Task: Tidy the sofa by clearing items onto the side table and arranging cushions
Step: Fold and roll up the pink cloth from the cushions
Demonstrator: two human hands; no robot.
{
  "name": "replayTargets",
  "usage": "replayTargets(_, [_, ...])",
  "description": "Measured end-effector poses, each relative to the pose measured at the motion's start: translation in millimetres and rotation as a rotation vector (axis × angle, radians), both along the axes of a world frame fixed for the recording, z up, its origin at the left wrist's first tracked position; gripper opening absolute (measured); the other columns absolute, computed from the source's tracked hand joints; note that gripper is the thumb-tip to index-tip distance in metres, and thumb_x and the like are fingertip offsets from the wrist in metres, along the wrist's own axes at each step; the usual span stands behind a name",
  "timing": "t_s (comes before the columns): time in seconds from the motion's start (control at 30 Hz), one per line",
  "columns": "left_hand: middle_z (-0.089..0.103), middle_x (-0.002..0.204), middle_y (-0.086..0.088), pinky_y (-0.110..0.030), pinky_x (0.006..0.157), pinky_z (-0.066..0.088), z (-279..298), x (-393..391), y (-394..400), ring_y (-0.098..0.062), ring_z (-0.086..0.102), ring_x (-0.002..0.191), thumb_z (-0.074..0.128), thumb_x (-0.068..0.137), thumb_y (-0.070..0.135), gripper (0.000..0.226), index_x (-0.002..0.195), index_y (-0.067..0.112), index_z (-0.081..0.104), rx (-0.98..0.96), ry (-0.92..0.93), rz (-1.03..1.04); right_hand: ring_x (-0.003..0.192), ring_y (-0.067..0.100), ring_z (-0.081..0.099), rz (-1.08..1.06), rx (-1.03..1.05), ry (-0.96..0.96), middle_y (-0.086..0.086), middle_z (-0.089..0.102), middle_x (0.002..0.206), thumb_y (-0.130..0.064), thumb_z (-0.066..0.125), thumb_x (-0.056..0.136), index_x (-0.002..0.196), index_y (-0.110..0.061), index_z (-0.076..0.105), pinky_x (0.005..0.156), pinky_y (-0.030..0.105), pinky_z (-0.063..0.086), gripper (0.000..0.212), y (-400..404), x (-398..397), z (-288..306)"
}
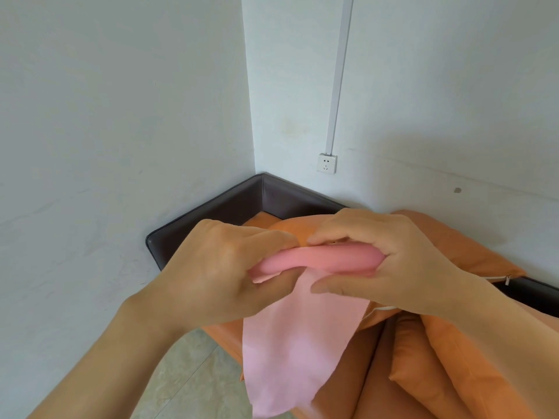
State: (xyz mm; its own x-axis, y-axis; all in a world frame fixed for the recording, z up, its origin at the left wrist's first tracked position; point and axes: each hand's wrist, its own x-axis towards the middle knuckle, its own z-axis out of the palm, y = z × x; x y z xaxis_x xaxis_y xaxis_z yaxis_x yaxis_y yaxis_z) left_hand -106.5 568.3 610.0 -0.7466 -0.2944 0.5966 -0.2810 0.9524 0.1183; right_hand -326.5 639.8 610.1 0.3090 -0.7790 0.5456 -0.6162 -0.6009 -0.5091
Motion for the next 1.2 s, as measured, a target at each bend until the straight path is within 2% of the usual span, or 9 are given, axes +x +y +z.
replayTargets(0.17, [0.065, 0.071, 0.011, -0.033, 0.042, 0.039, 1.8, 1.1, 1.2, -0.013, 0.049, 0.052, 0.066, 0.085, 0.039, 0.023, 0.098, 0.023, 0.074, -0.039, -0.014, 0.014, 0.087, 0.007, 0.067, 0.009, 0.049, -0.047, -0.013, 0.070, 0.092, -0.024, 0.072, 0.084, 0.102, -0.021, 0.070, 0.073, 0.016, 0.049, 0.018, 0.5, 0.9, 1.9])
replayTargets(0.3, [0.067, 0.075, 0.012, -0.032, 0.041, 0.040, 3.0, 1.3, 2.4, -0.010, 0.049, 0.055, 0.069, 0.085, 0.035, 0.022, 0.098, 0.019, 0.074, -0.043, 0.017, 0.004, 0.091, 0.001, 0.067, 0.011, 0.153, -0.177, -0.017, 0.071, 0.099, -0.032, 0.072, 0.085, 0.105, -0.028, 0.068, 0.074, 0.009, 0.047, 0.020, 5.0, 0.9, 2.7])
replayTargets(0.43, [0.062, 0.063, 0.007, -0.031, 0.042, 0.036, 5.0, 3.4, 3.4, -0.012, 0.041, 0.048, 0.061, 0.089, 0.034, 0.020, 0.092, 0.018, 0.074, 0.055, 0.039, -0.025, 0.092, 0.008, 0.065, -0.014, -0.005, -0.028, -0.012, 0.068, 0.101, -0.034, 0.078, 0.075, 0.109, -0.019, 0.067, 0.077, 0.016, 0.048, 0.039, 6.2, 1.2, 2.8])
replayTargets(0.5, [0.063, 0.064, 0.007, -0.031, 0.043, 0.038, 6.4, 4.9, 5.0, -0.013, 0.045, 0.048, 0.061, 0.088, 0.035, 0.021, 0.090, 0.019, 0.074, 0.078, 0.040, -0.027, 0.091, 0.010, 0.065, -0.013, -0.059, -0.002, -0.009, 0.068, 0.099, -0.031, 0.078, 0.077, 0.107, -0.015, 0.068, 0.078, 0.020, 0.049, 0.034, 5.2, 1.6, 0.6])
replayTargets(0.67, [0.070, 0.085, 0.015, -0.031, 0.044, 0.045, 6.2, 3.7, 7.4, -0.009, 0.056, 0.059, 0.071, 0.082, 0.036, 0.027, 0.106, 0.024, 0.073, 0.003, 0.034, -0.008, 0.096, 0.000, 0.066, 0.001, 0.047, -0.136, -0.014, 0.071, 0.105, -0.021, 0.064, 0.092, 0.114, -0.016, 0.062, 0.077, 0.010, 0.047, 0.023, 7.2, -1.4, -1.2])
replayTargets(0.87, [0.065, 0.069, 0.008, -0.034, 0.043, 0.042, 6.3, 4.0, 8.6, -0.014, 0.050, 0.052, 0.064, 0.087, 0.031, 0.019, 0.094, 0.018, 0.074, 0.045, 0.057, -0.014, 0.096, -0.001, 0.064, 0.002, 0.011, -0.093, -0.015, 0.070, 0.105, -0.030, 0.070, 0.085, 0.115, -0.017, 0.064, 0.079, 0.008, 0.044, 0.034, 8.9, -1.7, -0.9])
replayTargets(0.93, [0.064, 0.068, 0.006, -0.034, 0.045, 0.042, 7.0, 4.7, 8.6, -0.017, 0.051, 0.052, 0.063, 0.087, 0.031, 0.018, 0.093, 0.018, 0.074, 0.106, 0.062, -0.036, 0.093, 0.005, 0.063, 0.015, -0.073, -0.019, -0.012, 0.067, 0.103, -0.035, 0.076, 0.078, 0.113, -0.018, 0.064, 0.078, 0.014, 0.045, 0.041, 8.7, -0.5, -1.7])
replayTargets(1.0, [0.065, 0.068, 0.006, -0.034, 0.046, 0.042, 7.2, 5.0, 9.9, -0.017, 0.052, 0.053, 0.063, 0.086, 0.033, 0.018, 0.093, 0.019, 0.074, 0.130, 0.057, -0.042, 0.089, 0.009, 0.064, 0.016, -0.151, 0.025, -0.009, 0.068, 0.098, -0.033, 0.075, 0.080, 0.108, -0.019, 0.065, 0.076, 0.021, 0.049, 0.033, 7.1, -0.5, -2.4])
replayTargets(1.2, [0.068, 0.080, 0.016, -0.032, 0.046, 0.045, 10.0, 2.3, 13.9, -0.004, 0.056, 0.062, 0.069, 0.086, 0.038, 0.022, 0.103, 0.026, 0.074, 0.020, 0.028, -0.021, 0.085, -0.007, 0.064, 0.055, 0.012, -0.102, -0.018, 0.070, 0.099, -0.019, 0.068, 0.088, 0.112, -0.020, 0.065, 0.073, 0.003, 0.042, 0.025, 11.0, -0.5, -0.6])
